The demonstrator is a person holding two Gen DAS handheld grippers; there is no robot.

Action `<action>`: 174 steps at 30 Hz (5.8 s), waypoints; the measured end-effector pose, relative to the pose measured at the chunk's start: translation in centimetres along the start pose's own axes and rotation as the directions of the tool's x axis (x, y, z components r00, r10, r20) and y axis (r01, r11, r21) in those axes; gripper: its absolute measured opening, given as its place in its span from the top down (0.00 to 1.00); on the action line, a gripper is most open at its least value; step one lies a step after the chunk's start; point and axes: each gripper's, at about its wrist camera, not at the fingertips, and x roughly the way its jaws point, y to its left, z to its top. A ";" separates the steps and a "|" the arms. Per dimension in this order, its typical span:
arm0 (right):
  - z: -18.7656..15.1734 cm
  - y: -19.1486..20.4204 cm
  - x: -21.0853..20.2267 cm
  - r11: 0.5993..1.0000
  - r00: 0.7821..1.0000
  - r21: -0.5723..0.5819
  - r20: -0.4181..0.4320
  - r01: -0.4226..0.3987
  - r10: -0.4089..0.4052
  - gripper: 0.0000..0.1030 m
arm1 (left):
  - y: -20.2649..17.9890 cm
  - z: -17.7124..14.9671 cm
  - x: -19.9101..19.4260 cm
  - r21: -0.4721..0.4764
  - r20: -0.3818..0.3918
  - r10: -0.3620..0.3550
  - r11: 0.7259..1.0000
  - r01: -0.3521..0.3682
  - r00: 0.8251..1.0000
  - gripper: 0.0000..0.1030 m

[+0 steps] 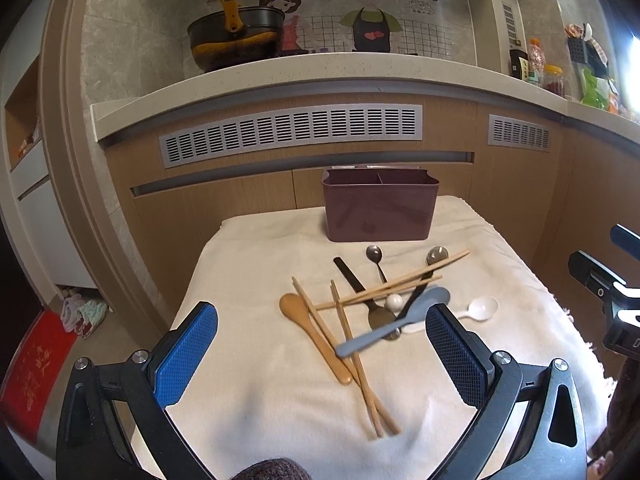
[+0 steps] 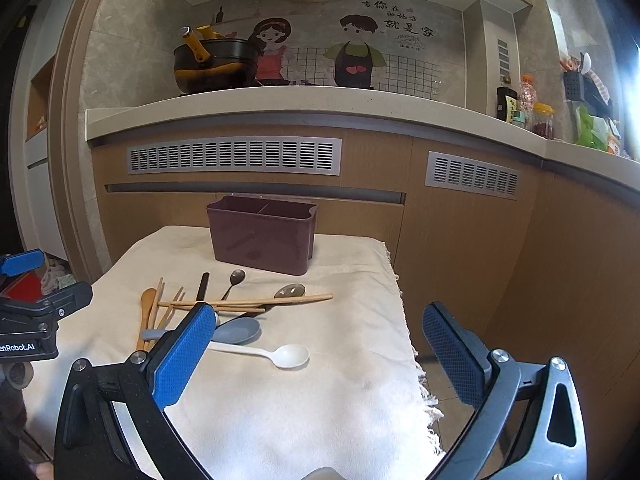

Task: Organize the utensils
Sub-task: 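Grasp the wooden spoon with the left tool while the right tool grasps the blue plastic spoon, then lift the wooden spoon with the left tool while the right tool lifts the blue spoon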

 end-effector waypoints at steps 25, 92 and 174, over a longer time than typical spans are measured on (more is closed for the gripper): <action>-0.8 5.5 17.0 0.954 0.903 -0.088 -0.359 -0.286 0.237 0.00 | 8.3 1.1 13.7 -0.081 -0.233 0.029 0.995 -0.050 0.972 0.00; -3.8 1.8 17.1 0.988 0.866 -0.035 -0.486 -0.151 0.116 0.00 | 3.2 0.1 20.5 -0.235 -0.411 -0.267 0.955 0.182 0.872 0.35; -2.7 2.9 18.5 0.987 0.879 -0.023 -0.458 -0.158 0.131 0.88 | 1.6 0.4 21.7 -0.109 -0.479 -0.227 0.974 0.199 0.848 0.61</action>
